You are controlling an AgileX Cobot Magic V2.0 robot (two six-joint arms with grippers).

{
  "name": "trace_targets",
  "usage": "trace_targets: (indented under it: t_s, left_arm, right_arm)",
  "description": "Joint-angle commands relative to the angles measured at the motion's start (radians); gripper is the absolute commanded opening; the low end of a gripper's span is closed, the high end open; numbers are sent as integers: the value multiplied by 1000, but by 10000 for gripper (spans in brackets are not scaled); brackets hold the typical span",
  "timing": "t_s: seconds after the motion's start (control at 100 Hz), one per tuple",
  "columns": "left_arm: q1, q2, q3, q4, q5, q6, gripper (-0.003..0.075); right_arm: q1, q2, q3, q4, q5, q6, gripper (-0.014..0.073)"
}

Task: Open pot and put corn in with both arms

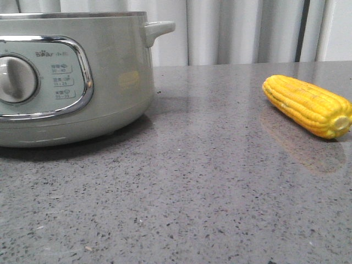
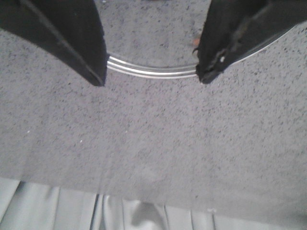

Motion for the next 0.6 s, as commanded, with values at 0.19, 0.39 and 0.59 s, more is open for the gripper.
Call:
trace_targets:
  t_s: [0.19,0.39,0.59]
  left_arm:
    - [-59,-135,-63,0,-91,-6,408]
    - [-142,-305,-139,12,-75,-6,408]
    - [-194,-423,-187,27,-17,-6,408]
  right_arm:
    - [-2,116,-212,1,93,-4,461]
    - [14,339,-460,3,453,-24,460]
    - [44,576,-638,115,617,-184,460]
